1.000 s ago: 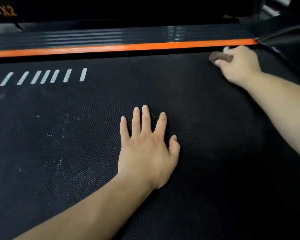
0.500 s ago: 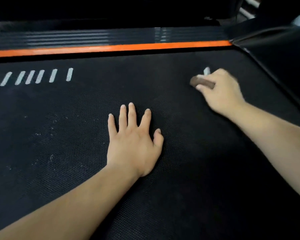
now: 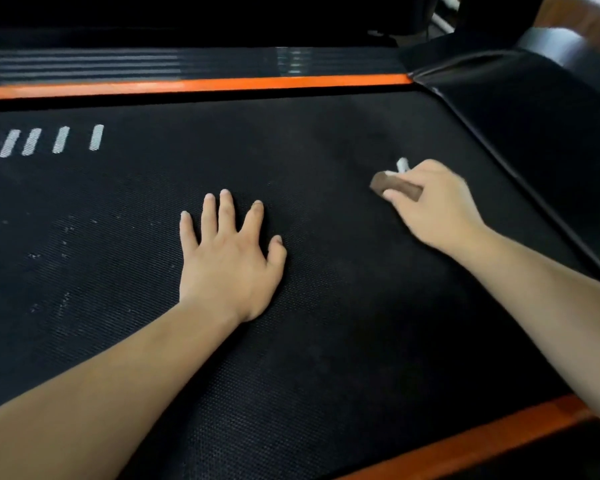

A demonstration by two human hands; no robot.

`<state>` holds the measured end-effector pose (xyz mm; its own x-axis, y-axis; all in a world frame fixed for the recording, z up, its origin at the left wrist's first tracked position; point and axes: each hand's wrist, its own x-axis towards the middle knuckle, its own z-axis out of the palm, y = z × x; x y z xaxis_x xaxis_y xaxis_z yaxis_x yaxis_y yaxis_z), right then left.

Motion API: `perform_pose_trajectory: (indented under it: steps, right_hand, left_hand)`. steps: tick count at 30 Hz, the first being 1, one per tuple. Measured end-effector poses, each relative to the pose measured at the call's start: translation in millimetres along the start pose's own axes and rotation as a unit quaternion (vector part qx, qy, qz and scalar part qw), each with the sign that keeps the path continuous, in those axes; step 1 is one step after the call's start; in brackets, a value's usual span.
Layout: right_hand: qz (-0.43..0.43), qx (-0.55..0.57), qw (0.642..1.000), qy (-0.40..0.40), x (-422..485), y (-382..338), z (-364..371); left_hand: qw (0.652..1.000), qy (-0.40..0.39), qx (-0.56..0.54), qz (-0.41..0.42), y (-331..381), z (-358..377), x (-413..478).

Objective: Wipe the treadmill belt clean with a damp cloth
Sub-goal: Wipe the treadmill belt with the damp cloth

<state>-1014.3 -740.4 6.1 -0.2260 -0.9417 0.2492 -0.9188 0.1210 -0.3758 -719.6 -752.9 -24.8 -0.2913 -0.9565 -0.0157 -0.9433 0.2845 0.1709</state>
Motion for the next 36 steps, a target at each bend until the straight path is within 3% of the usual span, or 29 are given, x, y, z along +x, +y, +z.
perform_pose_trajectory:
  steps: [2,8,11,13,18,23,27,29,33,36]
  right_hand:
    - [0.052,-0.019,0.998,0.039,-4,0,2]
    - [-0.081,0.028,0.996,-0.039,-81,-24,-9]
    - [0.027,-0.014,0.999,0.031,-60,8,-23]
    - [0.052,-0.022,0.997,0.045,-67,7,-20]
    - [-0.091,0.012,0.995,-0.038,-119,-23,-22]
    - [0.041,-0.059,0.995,0.067,-86,19,-27]
    - [-0.105,0.028,0.993,-0.04,-140,-16,-30]
    - [-0.13,0.007,0.99,-0.051,-131,3,-41]
    - [0.06,-0.086,0.991,0.085,-83,63,-49]
    - [0.001,-0.059,0.996,0.064,-111,32,-30]
  left_hand:
    - [1.0,0.001,-0.002,0.002,1,-1,-1]
    - [1.0,0.003,0.0,0.002,1,-2,-2]
    - [1.0,0.005,-0.002,0.002,1,-2,-2]
    - [1.0,0.006,-0.003,0.0,1,-1,-2]
    - [1.0,0.001,-0.008,-0.005,3,-4,-2]
    - [0.999,0.0,-0.05,-0.009,10,-11,-2]
    - [0.993,-0.002,-0.114,0.026,47,-9,5]
    - [0.992,-0.014,-0.124,0.004,64,-4,9]
    - [0.997,-0.016,-0.068,-0.015,73,7,11]
    - [0.999,-0.012,-0.039,-0.011,74,10,9]
